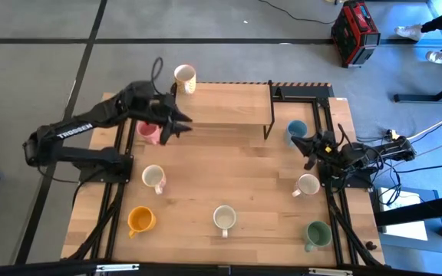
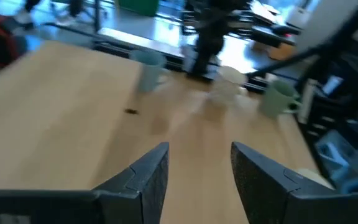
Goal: Place coffee mugs
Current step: Put the blue pattern mug on the shelf
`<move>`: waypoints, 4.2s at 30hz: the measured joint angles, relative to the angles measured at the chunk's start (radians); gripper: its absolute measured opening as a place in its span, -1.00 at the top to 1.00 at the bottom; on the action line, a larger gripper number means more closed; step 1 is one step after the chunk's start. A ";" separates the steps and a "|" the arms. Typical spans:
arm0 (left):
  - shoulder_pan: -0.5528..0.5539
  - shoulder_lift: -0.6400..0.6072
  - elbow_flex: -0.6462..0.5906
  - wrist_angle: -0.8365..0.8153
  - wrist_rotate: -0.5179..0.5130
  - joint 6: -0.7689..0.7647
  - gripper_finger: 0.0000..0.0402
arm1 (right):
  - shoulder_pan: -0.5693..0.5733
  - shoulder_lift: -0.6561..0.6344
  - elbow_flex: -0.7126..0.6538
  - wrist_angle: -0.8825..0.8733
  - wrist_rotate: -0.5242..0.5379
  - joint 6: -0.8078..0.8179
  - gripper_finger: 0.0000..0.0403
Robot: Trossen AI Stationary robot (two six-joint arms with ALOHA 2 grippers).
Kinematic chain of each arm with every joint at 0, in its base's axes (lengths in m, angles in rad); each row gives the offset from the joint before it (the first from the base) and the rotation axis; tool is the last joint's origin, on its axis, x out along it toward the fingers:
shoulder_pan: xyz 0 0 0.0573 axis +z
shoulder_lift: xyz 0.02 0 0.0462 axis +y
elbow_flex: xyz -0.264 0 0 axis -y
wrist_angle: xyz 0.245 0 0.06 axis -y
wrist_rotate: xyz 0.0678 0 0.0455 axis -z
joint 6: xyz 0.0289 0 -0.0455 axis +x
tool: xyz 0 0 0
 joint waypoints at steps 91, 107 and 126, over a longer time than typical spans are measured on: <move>-1.175 1.046 0.263 0.494 -1.110 -0.746 0.18 | 0.000 0.000 0.000 -0.111 -0.386 0.056 0.99; -1.150 1.127 0.263 0.678 -1.216 -0.693 0.18 | 0.000 0.000 0.000 -0.111 -0.400 0.056 0.99; -1.086 1.136 0.264 0.701 -1.320 -0.659 0.84 | 0.000 0.000 0.000 -0.112 -0.400 0.051 0.99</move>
